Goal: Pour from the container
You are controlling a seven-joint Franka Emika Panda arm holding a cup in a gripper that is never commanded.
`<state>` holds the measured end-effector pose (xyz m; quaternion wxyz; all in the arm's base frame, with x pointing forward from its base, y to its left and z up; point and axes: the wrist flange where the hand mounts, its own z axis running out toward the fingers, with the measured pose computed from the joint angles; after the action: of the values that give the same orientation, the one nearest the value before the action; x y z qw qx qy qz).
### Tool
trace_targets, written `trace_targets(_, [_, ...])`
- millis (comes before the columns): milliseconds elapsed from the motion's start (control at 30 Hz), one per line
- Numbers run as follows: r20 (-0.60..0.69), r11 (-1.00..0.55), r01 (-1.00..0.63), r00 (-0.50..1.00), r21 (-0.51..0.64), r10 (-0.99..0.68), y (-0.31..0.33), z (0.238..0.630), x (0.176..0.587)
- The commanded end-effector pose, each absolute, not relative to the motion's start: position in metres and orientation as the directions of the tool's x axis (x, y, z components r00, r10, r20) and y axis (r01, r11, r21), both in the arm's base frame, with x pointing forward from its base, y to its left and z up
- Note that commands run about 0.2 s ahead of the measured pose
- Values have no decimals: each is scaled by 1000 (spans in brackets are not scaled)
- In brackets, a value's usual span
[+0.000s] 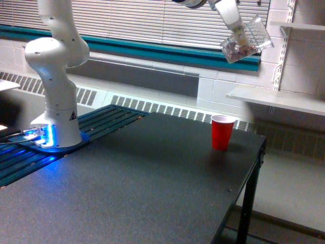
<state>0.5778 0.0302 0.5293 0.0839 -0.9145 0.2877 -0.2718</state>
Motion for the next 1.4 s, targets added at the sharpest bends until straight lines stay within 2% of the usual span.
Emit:
trace_targets(33, [466, -837, -448, 695, -314, -547, 48, 540, 577])
trace_targets(467, [466, -868, -399, 733, -296, -496, 70, 527, 573])
trace_targets(1400, [369, -959, -125, 904, -253, -215, 164, 438, 541])
